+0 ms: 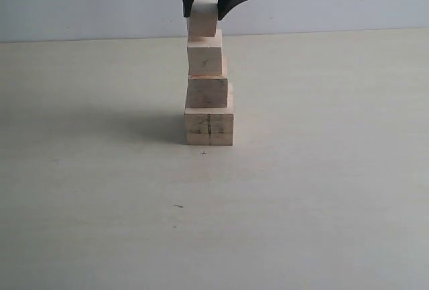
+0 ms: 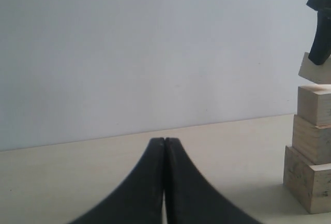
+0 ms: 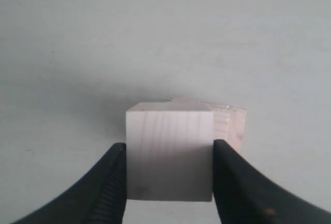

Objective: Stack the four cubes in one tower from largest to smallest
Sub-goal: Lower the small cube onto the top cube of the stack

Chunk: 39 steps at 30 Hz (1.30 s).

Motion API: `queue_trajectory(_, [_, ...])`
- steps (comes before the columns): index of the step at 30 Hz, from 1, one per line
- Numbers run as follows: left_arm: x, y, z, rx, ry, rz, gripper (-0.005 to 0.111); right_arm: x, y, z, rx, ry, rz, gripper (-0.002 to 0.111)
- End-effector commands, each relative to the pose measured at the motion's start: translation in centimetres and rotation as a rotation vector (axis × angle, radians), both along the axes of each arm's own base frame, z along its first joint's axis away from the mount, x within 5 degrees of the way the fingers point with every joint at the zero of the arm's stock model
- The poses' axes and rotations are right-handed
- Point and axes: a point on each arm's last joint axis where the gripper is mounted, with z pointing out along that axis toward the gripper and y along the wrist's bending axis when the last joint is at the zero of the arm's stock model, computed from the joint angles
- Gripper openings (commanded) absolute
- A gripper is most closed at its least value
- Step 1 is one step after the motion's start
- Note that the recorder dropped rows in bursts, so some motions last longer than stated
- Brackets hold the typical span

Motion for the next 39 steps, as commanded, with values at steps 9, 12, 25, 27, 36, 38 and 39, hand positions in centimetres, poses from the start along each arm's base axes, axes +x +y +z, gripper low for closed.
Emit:
queue_trajectory(9, [0.0,0.0,-0.1,0.005,-0.003,0.007,0.0,-0.4,-0.3,1.4,0.03,-0.03,0.0,0.038])
queue_trajectory(12, [0.0,0.0,-0.1,0.005,-0.003,0.007,0.0,-1.0,-0.5,2.8,0.044,-0.055,0.0,0.038])
queue_trajectory(25, [0.0,0.0,-0.1,0.005,-0.003,0.007,0.0,-0.5,-0.6,1.8,0.007,-0.051,0.0,0.037])
queue_trajectory(27, [0.0,0.0,-0.1,0.005,-0.003,0.007,0.0,-0.4,-0.7,1.8,-0.012,-0.059,-0.003,0.037])
queue_trajectory(36, [0.0,0.0,-0.1,0.005,-0.003,0.007,0.0,0.1,-0.5,0.8,-0.026,-0.042,-0.007,0.037])
queue_trajectory(38, [0.0,0.0,-0.1,0.005,-0.003,0.007,0.0,0.1,-0.5,0.7,-0.023,-0.038,-0.006,0.037])
queue_trajectory(39, [0.0,0.0,-0.1,0.005,-0.003,0.007,0.0,0.1,-0.5,0.7,-0.023,-0.038,-0.006,0.037])
